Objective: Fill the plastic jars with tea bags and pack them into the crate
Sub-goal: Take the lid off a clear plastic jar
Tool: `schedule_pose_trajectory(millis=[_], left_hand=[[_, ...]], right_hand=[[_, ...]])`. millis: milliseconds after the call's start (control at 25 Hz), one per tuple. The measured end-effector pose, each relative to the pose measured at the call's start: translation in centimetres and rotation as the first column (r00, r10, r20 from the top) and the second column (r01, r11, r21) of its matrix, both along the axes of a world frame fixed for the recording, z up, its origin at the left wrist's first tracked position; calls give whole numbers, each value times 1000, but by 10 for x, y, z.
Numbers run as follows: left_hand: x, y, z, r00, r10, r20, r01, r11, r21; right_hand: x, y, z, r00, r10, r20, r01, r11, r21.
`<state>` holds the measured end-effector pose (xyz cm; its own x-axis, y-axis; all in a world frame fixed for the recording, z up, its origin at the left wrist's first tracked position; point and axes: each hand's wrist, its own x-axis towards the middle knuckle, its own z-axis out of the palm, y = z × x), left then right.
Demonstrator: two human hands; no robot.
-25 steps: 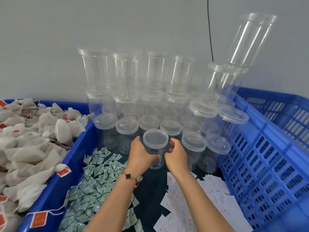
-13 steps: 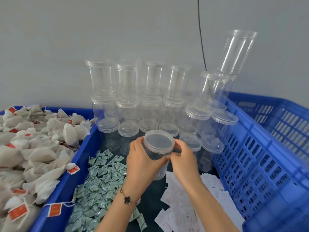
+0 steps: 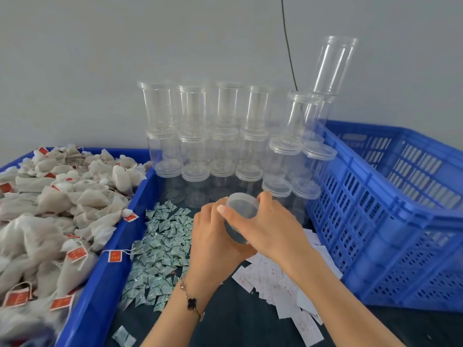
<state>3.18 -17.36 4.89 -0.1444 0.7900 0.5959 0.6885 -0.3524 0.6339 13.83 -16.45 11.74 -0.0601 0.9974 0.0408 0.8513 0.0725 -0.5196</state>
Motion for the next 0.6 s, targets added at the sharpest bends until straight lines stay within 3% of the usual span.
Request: schedule_pose_trajectory(millis=[80, 240, 400, 520, 600], left_hand=[[1, -4, 2, 999, -11, -37, 12, 999, 41], [2, -8, 6, 995, -81, 54, 83, 996, -35], [-1, -13, 1, 989, -92, 114, 102, 992, -81], [-9, -23, -12, 983, -164, 86, 176, 971, -159], [-15, -29, -21, 972, -234, 28, 235, 951, -203]], right_hand=[[2, 0, -2, 1000, 1, -4, -1, 1000, -4], [8, -3, -4, 998, 65, -8, -64, 994, 87], [16, -5, -6, 968, 243, 64, -251, 949, 192], [33, -4, -9, 868, 492, 69, -493, 870, -2], [43, -3, -13, 773, 634, 17, -622, 764, -170]])
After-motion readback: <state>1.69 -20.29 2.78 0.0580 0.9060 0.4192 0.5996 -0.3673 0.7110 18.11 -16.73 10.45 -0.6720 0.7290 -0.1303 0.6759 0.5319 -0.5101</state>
